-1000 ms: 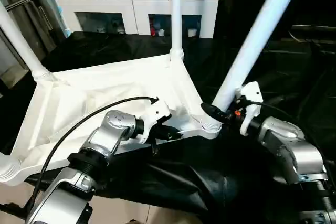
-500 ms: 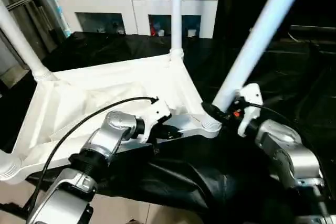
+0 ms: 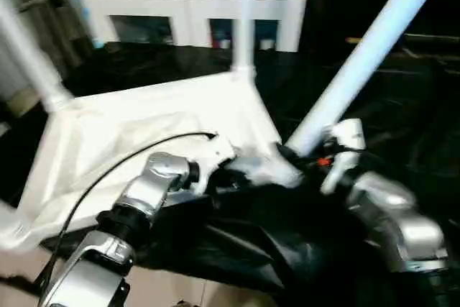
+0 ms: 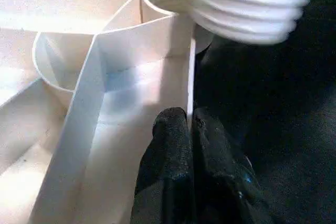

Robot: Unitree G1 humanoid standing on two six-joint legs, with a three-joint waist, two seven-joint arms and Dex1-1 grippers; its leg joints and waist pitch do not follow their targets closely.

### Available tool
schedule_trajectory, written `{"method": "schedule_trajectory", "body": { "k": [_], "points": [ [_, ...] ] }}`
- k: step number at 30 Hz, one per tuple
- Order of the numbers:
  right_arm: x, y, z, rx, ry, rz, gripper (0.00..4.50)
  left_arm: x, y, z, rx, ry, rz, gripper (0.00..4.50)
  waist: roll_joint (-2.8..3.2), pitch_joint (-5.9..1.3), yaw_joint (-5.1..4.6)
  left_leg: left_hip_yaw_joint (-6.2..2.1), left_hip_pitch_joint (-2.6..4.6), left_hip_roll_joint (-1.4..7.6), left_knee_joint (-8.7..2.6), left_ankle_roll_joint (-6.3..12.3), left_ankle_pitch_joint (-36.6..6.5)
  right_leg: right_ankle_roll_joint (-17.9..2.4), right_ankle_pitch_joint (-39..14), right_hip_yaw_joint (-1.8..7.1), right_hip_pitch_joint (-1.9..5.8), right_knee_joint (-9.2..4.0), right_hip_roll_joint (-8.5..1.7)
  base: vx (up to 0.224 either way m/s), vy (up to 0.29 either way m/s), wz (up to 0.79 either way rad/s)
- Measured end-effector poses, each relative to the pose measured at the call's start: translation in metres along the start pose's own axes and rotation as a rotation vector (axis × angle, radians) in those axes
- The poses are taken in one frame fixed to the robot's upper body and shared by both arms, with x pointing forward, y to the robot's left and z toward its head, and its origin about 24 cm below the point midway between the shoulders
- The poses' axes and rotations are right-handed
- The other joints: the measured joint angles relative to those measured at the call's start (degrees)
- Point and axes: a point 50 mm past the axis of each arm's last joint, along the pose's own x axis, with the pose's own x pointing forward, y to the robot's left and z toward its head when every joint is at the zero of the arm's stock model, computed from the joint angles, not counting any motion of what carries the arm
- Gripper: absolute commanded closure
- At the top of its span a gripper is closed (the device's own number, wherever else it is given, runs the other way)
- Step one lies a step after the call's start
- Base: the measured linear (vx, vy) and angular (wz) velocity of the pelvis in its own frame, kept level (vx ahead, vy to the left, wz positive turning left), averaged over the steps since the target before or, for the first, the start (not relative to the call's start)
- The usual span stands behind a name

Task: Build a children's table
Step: Insert table leg to table base

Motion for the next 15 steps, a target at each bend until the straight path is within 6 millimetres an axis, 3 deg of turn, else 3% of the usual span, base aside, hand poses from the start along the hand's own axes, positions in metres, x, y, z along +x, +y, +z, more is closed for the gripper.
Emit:
{"method": "schedule_trajectory", "body": {
  "k": [7, 15],
  "points": [
    [0.001, -0.006, 0.011, -0.086, 0.053, 0.025, 2.62, -0.004, 0.0, 0.0, 0.008, -0.002, -0.017, 4.5, -0.04, 0.02, -0.18, 0.02, 0.0, 0.04, -0.04, 0.0, 0.0, -0.1, 0.0, -0.04, -0.02, 0.02, 0.02, 0.0, 0.0, 0.0],
    [0.012, -0.022, 0.032, -0.162, 0.082, 0.005, 2.62, -0.01, -0.006, -0.003, 0.036, -0.008, -0.076, 4.5, -0.13, 0.08, 0.5, 0.16, -0.03, 0.06, 0.03, 0.0, 0.0, -0.1, 0.0, 0.02, -0.05, 0.03, 0.0, 0.0, 0.0, 0.0]
  ]
}}
